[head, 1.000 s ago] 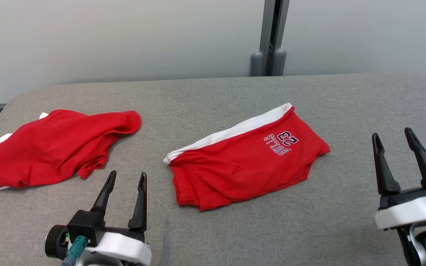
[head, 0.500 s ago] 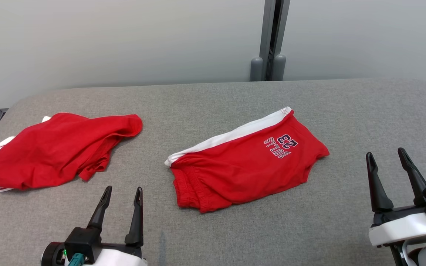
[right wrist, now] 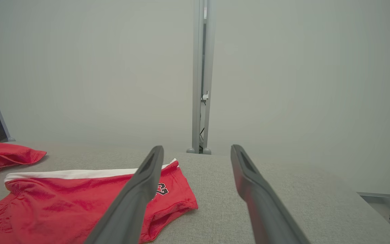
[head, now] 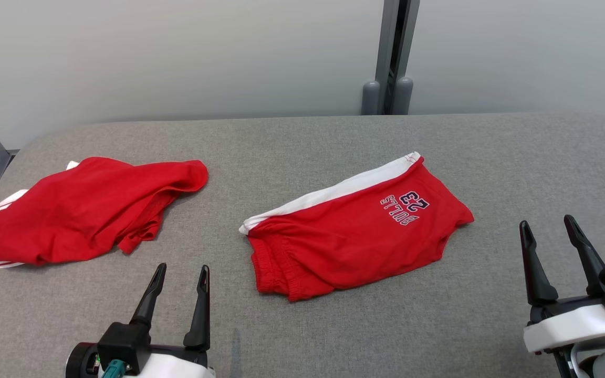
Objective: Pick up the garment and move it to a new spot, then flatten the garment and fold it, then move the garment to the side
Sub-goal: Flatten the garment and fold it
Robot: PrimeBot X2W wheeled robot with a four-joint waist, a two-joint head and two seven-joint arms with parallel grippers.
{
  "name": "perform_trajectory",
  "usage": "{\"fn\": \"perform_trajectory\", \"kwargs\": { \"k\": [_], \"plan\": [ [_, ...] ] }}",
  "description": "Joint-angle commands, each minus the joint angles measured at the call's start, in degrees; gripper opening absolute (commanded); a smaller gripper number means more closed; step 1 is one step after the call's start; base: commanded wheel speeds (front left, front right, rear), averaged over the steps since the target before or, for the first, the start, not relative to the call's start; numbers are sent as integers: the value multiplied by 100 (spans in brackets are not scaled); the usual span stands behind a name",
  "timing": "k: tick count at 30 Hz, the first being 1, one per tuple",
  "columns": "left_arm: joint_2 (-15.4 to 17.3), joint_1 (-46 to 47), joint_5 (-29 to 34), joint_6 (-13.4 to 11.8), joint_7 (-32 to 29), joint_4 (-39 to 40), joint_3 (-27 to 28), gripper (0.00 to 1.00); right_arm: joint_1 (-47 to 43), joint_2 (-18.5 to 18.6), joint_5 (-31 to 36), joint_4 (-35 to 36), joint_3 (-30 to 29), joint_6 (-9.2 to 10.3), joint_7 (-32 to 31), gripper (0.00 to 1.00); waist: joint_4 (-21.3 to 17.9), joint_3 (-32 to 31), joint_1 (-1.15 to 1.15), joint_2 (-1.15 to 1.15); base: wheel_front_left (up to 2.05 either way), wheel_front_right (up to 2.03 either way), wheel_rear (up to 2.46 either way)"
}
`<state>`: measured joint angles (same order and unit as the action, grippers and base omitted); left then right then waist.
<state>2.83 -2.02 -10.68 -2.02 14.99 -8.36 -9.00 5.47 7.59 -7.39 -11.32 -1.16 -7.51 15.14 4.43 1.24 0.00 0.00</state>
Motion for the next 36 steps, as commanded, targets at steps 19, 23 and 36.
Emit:
{"fn": "perform_trajectory", "kwargs": {
  "k": [19, 23, 36],
  "plan": [
    [17, 437, -99, -103, 21, -84, -593, 100, 1195, 68, -2488, -2241, 144, 3, -1044, 100, 734, 729, 0, 0, 0, 0, 0],
    [16, 492, -115, -123, 21, -91, -752, 100, 1496, 154, -3077, -2649, 67, 3, -1396, 100, 954, 813, 0, 0, 0, 0, 0],
    [16, 559, -179, -235, 22, -60, -924, 100, 2218, 347, -3540, -3864, -63, 3, -1989, 100, 1398, 978, 0, 0, 0, 0, 0]
  ]
}}
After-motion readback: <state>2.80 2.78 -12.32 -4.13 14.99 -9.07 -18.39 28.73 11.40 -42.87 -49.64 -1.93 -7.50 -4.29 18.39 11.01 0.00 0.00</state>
